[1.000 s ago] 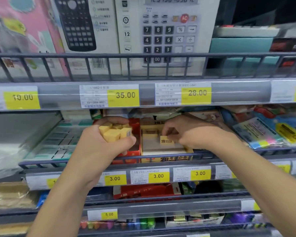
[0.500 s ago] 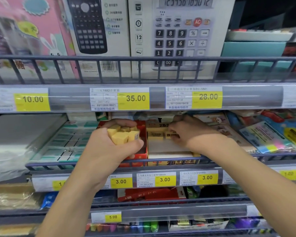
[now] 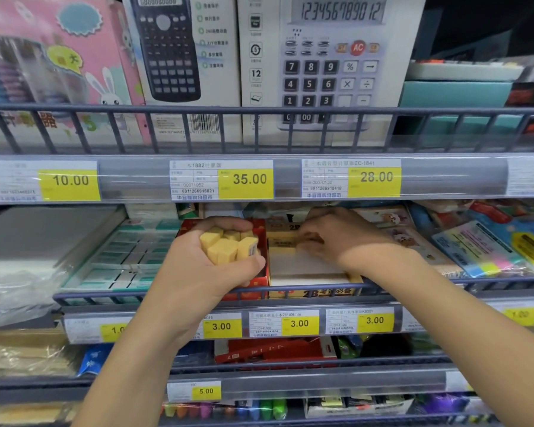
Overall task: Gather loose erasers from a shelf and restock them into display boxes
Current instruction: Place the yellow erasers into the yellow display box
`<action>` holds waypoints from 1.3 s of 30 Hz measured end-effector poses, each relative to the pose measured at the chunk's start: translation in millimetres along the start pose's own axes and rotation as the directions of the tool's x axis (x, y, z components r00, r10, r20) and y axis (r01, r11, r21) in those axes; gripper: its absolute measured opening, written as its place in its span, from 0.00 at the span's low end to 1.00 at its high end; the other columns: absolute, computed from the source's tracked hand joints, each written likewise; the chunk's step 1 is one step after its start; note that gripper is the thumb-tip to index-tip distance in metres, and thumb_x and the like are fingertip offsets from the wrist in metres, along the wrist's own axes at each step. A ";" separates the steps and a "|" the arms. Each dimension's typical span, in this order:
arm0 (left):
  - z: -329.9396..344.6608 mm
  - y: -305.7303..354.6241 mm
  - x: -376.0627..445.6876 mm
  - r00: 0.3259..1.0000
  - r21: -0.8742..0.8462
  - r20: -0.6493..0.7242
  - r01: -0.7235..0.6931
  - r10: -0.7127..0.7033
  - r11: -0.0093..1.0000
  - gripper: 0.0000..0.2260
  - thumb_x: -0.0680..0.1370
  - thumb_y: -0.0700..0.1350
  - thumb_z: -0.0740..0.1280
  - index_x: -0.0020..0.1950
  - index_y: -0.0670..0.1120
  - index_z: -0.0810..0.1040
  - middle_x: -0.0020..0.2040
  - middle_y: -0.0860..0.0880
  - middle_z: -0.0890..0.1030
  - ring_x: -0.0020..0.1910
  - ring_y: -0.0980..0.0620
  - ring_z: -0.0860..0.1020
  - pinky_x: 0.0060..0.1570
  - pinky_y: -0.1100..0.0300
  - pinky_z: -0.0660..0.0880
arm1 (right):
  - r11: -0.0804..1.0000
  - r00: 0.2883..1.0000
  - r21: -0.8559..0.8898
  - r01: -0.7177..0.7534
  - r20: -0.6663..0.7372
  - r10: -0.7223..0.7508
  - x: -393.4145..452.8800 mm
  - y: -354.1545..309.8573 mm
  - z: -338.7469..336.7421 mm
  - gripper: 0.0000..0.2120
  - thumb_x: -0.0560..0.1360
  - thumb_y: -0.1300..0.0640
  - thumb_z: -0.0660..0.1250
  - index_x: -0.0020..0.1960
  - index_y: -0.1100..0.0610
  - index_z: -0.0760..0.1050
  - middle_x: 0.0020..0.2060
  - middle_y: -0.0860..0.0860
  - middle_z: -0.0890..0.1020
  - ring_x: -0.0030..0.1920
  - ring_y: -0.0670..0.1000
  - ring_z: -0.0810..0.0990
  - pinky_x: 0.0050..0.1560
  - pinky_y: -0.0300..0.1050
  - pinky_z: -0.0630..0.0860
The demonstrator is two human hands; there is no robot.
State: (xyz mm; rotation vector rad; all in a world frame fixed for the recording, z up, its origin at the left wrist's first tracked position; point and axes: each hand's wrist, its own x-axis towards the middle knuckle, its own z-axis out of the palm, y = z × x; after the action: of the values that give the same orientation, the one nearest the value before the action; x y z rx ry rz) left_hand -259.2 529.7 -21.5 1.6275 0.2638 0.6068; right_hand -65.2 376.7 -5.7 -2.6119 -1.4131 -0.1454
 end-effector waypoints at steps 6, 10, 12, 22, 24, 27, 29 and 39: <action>8.2 0.0 -6.0 0.996 0.224 -0.021 -0.078 0.085 0.971 0.21 0.62 0.50 0.83 0.50 0.64 0.81 0.44 0.59 0.86 0.38 0.60 0.83 0.36 0.65 0.80 | 0.581 0.995 0.807 0.102 -0.080 -0.063 -49.2 -45.7 -19.9 0.13 0.70 0.40 0.72 0.49 0.47 0.82 0.39 0.44 0.86 0.41 0.44 0.84 0.44 0.41 0.80; 16.2 2.7 -7.9 0.988 0.370 -0.038 -0.124 0.148 0.921 0.22 0.57 0.61 0.76 0.48 0.57 0.80 0.42 0.61 0.83 0.36 0.56 0.80 0.30 0.61 0.76 | 0.490 0.993 0.864 0.117 -0.097 -0.066 -49.6 -60.1 -17.2 0.15 0.69 0.51 0.78 0.50 0.56 0.80 0.41 0.54 0.83 0.40 0.54 0.81 0.49 0.64 0.79; 16.9 2.9 -8.4 0.988 0.404 -0.031 -0.126 0.151 0.906 0.24 0.57 0.65 0.77 0.47 0.56 0.78 0.42 0.62 0.83 0.36 0.56 0.79 0.31 0.60 0.76 | 0.443 0.995 0.891 0.101 -0.091 -0.043 -48.9 -59.4 -14.6 0.12 0.71 0.57 0.77 0.51 0.58 0.79 0.41 0.52 0.82 0.41 0.53 0.80 0.51 0.63 0.79; 12.0 1.8 -13.3 0.990 0.238 0.049 -0.138 0.130 0.961 0.24 0.59 0.62 0.85 0.49 0.62 0.80 0.41 0.61 0.85 0.37 0.62 0.82 0.37 0.68 0.78 | 0.266 0.997 0.962 0.066 -0.054 -0.052 -58.5 -42.2 -0.8 0.11 0.74 0.60 0.73 0.55 0.58 0.78 0.48 0.61 0.86 0.48 0.54 0.85 0.54 0.48 0.81; 9.3 0.2 -13.6 0.993 0.158 0.044 -0.111 0.106 0.981 0.27 0.57 0.62 0.85 0.53 0.63 0.81 0.47 0.54 0.87 0.45 0.54 0.86 0.45 0.55 0.84 | 0.207 0.995 0.975 0.087 -0.075 -0.066 -60.3 -38.9 1.7 0.11 0.74 0.63 0.72 0.56 0.58 0.78 0.50 0.62 0.85 0.52 0.56 0.85 0.55 0.49 0.82; 6.7 -3.5 -12.1 0.996 0.079 0.015 -0.094 0.093 0.992 0.28 0.57 0.59 0.84 0.55 0.61 0.82 0.50 0.50 0.88 0.49 0.48 0.86 0.49 0.48 0.85 | 0.130 0.991 0.986 0.109 -0.098 -0.088 -62.4 -32.2 4.3 0.12 0.74 0.67 0.71 0.56 0.58 0.80 0.53 0.61 0.84 0.54 0.58 0.84 0.54 0.45 0.81; 5.4 -6.7 -11.3 0.996 0.057 -0.008 -0.087 0.087 0.995 0.27 0.57 0.59 0.84 0.54 0.61 0.83 0.50 0.50 0.88 0.48 0.48 0.86 0.48 0.50 0.85 | 0.128 0.992 0.986 0.109 -0.099 -0.080 -62.8 -27.8 4.7 0.13 0.73 0.68 0.70 0.57 0.59 0.80 0.53 0.63 0.84 0.53 0.59 0.84 0.56 0.48 0.81; -0.9 -12.4 -1.3 0.991 0.027 -0.124 -0.047 0.050 0.999 0.24 0.59 0.57 0.82 0.53 0.60 0.84 0.43 0.52 0.87 0.40 0.55 0.85 0.38 0.63 0.79 | 0.691 0.988 0.723 0.001 -0.109 0.112 -53.5 -3.2 -6.6 0.15 0.72 0.61 0.72 0.53 0.43 0.81 0.47 0.46 0.87 0.51 0.49 0.85 0.59 0.57 0.79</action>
State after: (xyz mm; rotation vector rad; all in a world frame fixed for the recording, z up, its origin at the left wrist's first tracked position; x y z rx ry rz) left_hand -258.6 531.8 -33.8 1.6253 0.3254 0.7464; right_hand -97.3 333.3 -7.7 -1.9239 -1.0375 0.1982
